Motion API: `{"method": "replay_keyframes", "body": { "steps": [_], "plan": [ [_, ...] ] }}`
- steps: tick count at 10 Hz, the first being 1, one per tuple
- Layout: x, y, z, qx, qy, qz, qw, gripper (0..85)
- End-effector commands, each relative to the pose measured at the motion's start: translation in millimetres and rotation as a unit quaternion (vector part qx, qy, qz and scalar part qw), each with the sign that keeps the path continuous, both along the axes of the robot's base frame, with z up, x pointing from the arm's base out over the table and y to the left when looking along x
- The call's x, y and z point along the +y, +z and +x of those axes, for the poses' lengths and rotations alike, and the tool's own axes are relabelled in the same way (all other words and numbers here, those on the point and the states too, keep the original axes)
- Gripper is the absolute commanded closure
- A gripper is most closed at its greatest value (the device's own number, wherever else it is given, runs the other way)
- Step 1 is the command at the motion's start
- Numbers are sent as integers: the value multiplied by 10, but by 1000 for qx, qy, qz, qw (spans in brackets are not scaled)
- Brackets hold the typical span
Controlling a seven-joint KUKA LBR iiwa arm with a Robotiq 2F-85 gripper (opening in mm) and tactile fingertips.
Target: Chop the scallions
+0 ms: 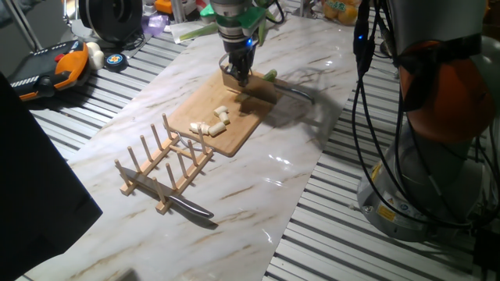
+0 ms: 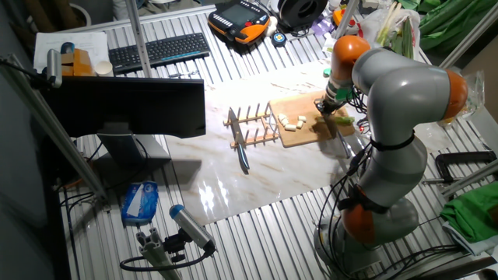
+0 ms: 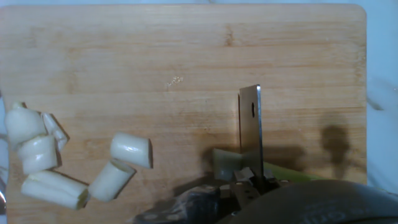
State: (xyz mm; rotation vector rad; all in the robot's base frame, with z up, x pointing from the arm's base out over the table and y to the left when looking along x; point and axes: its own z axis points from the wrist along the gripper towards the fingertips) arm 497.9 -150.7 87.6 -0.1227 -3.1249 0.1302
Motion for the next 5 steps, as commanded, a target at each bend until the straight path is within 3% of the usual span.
{"method": "replay_keyframes", "body": {
  "steps": [1, 5],
  "plan": [
    [-1, 0, 0, 0, 0, 0, 1000, 843],
    [-32, -84, 30, 1, -2, 0, 1000, 843]
  ]
}}
